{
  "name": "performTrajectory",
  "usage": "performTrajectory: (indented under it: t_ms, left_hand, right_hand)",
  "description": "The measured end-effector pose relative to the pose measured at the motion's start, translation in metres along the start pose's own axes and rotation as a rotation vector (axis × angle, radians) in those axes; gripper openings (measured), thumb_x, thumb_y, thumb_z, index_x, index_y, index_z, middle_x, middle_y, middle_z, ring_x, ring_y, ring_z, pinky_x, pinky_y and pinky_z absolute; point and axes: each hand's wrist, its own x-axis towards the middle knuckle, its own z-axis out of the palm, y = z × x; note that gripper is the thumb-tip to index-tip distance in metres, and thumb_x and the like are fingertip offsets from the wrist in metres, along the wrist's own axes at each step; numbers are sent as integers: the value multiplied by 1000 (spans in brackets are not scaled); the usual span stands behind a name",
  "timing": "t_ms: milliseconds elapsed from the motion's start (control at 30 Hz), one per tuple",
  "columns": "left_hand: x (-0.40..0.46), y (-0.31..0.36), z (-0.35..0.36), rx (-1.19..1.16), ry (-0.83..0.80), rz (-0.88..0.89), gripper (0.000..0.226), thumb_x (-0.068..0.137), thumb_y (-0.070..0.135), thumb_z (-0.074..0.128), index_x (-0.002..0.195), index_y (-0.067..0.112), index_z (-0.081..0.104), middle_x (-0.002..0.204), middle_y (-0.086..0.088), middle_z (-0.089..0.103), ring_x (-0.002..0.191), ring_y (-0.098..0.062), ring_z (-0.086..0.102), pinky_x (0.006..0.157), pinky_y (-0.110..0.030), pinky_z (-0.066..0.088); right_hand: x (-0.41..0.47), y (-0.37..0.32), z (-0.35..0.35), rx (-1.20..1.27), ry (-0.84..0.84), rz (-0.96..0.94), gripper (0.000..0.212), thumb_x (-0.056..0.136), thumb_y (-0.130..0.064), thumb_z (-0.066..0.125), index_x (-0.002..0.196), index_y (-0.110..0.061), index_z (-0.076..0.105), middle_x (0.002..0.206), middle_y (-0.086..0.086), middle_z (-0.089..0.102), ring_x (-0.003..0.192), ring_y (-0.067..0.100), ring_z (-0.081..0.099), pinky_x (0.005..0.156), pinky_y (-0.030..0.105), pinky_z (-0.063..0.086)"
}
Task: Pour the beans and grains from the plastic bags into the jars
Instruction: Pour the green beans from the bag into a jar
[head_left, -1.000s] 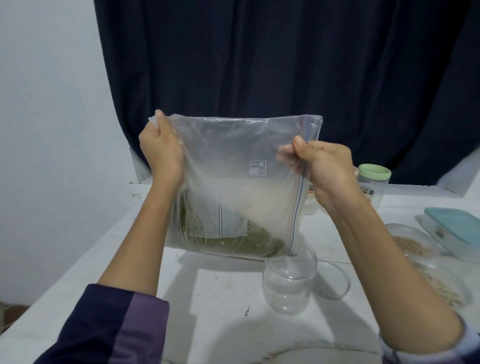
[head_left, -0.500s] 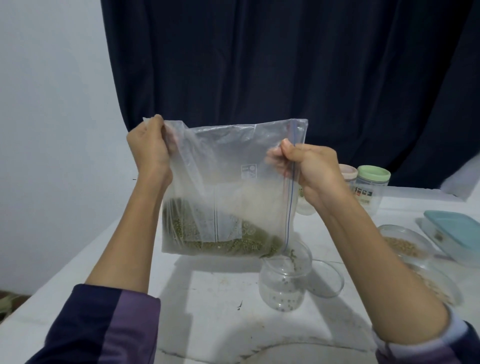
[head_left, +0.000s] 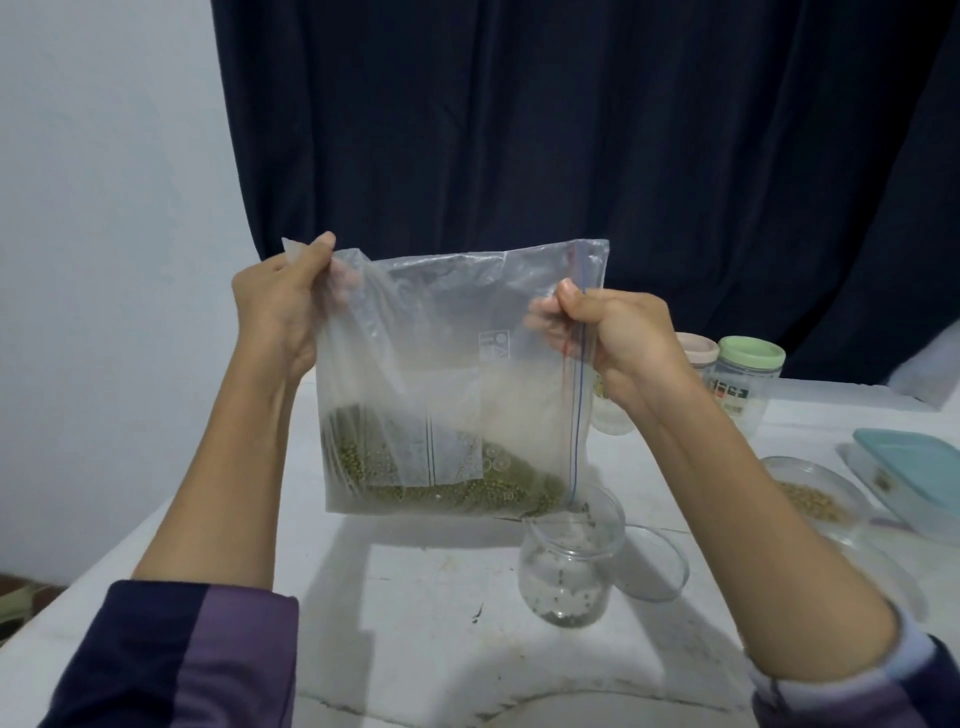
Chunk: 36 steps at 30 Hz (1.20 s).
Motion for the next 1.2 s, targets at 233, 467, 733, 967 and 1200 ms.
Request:
performTrajectory:
  t_ms: [233,467,733,967,1200]
  left_hand:
    - [6,1,-13,119,-94,28,35,84,31,71,61,4,67,71,-10,69,76,-22,66,79,-34,57]
    - [7,-7,3,333,75,261,55,100,35,44,53,12,28,53,-2,33,47,-6,30,57,-23,35]
    - [14,-8,29,132,140,50,52,101,34,39,56,20,18,39,12,20,40,-7,19,43,-17,21]
    - [10,-4,27,214,-37,67,60,88,42,64,54,20,19,39,13,22,41,-6,23,47,-10,30]
    - [4,3,31,221,31,66,56,95,34,56,55,20,18,40,10,21,37,-8,20,40,-16,23]
  right_hand:
    - [3,-1,7,42,27,26,11,89,-7,65,83,2,66,69,7,69,75,24,68,77,32,58]
    - [5,-5,15,33,52,15,10,89,-7,64,85,3,64,66,7,68,64,19,68,72,30,58]
    - [3,-2,14,-42,68,-61,19,92,-10,61,76,-1,67,71,6,72,68,19,71,77,30,58]
    - [-1,-4,16,-29,88,-52,20,92,-9,61,75,-1,66,67,5,71,66,19,70,71,28,60]
    - [-12,0,6,-124,80,-187,22,92,-12,62,74,-6,72,73,3,74,75,15,72,84,29,57]
